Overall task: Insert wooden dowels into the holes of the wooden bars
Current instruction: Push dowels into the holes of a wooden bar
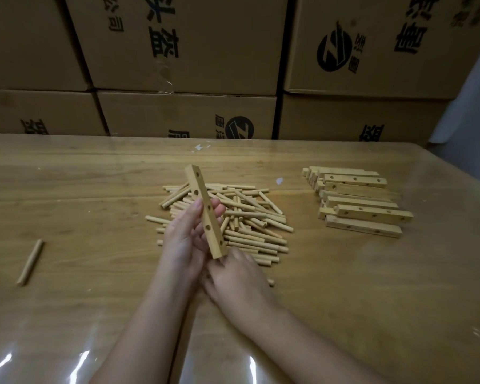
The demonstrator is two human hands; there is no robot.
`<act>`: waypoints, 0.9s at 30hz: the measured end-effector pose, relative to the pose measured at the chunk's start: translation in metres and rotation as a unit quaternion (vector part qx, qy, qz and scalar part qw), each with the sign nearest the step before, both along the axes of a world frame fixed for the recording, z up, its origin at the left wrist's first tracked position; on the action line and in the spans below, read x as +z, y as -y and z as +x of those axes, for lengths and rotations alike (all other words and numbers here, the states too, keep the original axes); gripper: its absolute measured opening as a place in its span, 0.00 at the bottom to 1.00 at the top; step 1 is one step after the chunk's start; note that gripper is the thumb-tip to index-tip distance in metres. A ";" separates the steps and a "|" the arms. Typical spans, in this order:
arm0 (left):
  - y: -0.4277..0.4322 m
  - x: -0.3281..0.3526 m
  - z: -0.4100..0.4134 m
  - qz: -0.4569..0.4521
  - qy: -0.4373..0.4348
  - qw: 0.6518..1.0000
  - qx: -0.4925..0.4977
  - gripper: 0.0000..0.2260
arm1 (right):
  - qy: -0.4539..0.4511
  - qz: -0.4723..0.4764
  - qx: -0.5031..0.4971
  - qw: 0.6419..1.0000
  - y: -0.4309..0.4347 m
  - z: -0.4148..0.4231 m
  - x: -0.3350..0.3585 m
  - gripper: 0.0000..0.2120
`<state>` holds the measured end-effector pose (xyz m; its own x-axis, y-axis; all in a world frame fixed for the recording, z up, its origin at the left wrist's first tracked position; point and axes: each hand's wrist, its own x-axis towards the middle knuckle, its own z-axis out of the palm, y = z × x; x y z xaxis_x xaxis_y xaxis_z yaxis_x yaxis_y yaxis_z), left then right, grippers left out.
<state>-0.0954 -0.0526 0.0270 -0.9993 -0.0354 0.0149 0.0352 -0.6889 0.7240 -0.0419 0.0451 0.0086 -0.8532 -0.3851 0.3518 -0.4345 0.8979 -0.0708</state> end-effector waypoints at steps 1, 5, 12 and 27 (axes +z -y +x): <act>-0.002 -0.001 0.000 -0.002 0.007 1.000 -0.001 0.09 | -0.013 0.006 -0.016 1.000 -0.008 0.000 0.002 0.10; -0.009 -0.006 0.002 -0.011 0.028 0.999 -0.019 0.07 | -0.013 -0.028 -0.011 0.999 -0.046 -0.002 0.000 0.09; -0.021 -0.012 0.005 -0.014 0.043 0.999 -0.030 0.08 | -0.080 0.039 -0.016 0.996 -0.068 0.004 -0.002 0.05; -0.020 -0.011 0.005 0.010 0.040 0.998 -0.053 0.08 | 0.045 -0.228 -0.044 0.972 -0.095 -0.002 -0.001 0.08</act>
